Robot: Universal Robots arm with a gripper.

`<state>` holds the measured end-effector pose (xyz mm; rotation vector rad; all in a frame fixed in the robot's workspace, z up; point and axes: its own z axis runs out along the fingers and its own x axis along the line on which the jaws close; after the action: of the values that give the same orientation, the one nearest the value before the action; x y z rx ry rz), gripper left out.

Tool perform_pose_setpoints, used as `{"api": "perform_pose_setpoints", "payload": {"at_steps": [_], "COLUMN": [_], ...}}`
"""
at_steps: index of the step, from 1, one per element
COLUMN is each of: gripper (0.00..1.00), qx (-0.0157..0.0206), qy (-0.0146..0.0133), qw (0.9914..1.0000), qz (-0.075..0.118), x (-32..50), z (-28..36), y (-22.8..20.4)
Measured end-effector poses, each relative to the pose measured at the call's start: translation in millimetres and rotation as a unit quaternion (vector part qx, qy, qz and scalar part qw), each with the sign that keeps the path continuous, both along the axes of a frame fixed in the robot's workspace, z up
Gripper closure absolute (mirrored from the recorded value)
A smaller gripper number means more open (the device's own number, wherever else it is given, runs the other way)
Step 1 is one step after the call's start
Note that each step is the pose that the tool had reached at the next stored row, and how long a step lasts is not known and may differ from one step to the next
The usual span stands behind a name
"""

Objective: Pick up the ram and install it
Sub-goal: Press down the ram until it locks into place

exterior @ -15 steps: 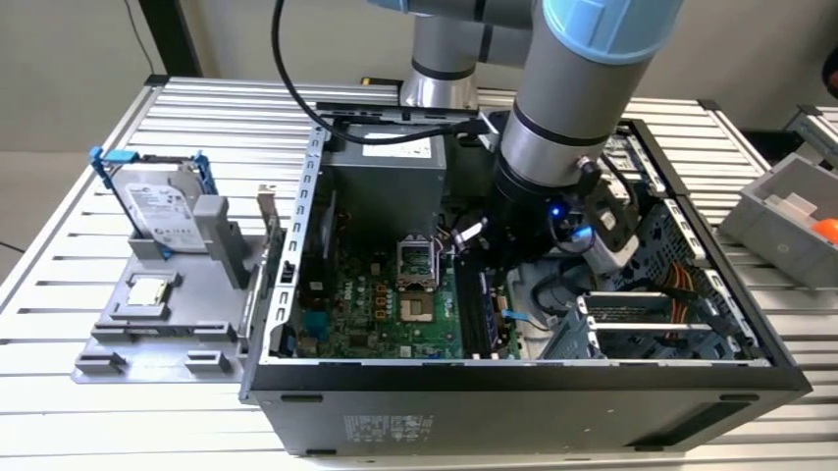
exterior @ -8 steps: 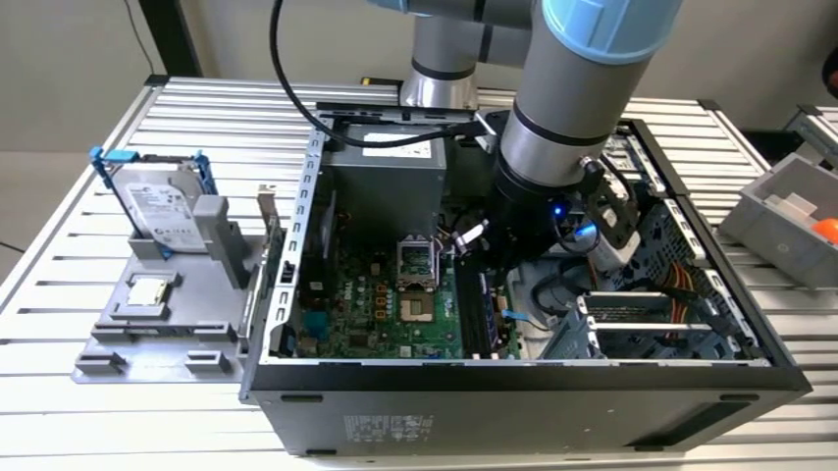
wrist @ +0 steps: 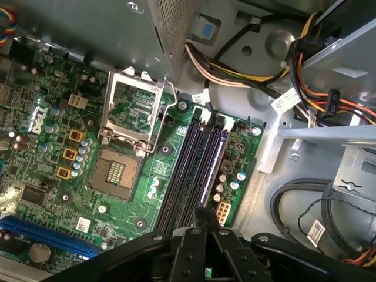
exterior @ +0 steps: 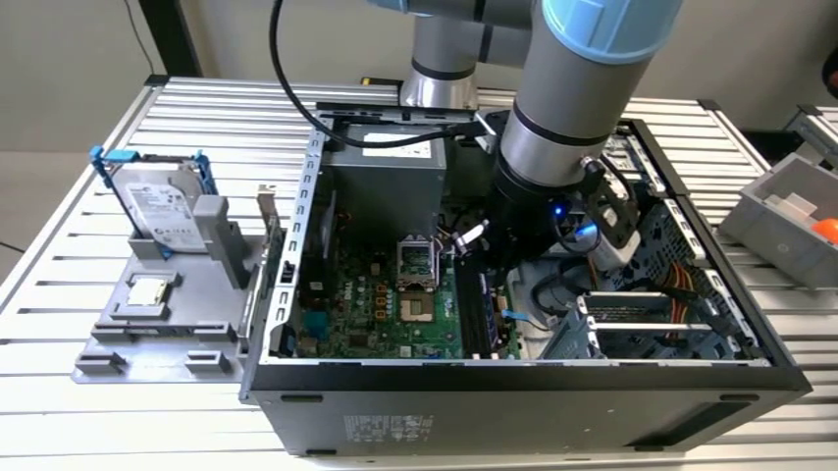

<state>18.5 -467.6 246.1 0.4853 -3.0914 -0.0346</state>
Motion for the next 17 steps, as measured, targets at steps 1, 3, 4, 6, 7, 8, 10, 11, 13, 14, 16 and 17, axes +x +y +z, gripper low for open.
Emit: {"api": "perform_pose_setpoints", "payload": {"at_steps": [1,3,4,6,7,8,10,11,13,14,16,17], "gripper": [1.0,1.0,1.0,1.0,1.0,1.0,1.0,1.0,1.0,1.0,1.0,1.0], "qx": [0.0,0.0,0.0,0.0,0.0,0.0,0.0,0.0,0.0,0.0,0.0,0.0], "qy": [0.0,0.0,0.0,0.0,0.0,0.0,0.0,0.0,0.0,0.0,0.0,0.0], "qw": [1.0,0.99998,0.99995,0.99988,0.99983,0.99979,0.99968,0.99961,0.99945,0.99939,0.99925,0.99919], "qz": [0.002,0.007,0.01,0.016,0.018,0.02,0.025,0.028,0.033,0.035,0.039,0.04], "x": [0.0,0.0,0.0,0.0,0.0,0.0,0.0,0.0,0.0,0.0,0.0,0.0], "z": [0.0,0.0,0.0,0.0,0.0,0.0,0.0,0.0,0.0,0.0,0.0,0.0], "y": [0.0,0.0,0.0,0.0,0.0,0.0,0.0,0.0,0.0,0.0,0.0,0.0]}}
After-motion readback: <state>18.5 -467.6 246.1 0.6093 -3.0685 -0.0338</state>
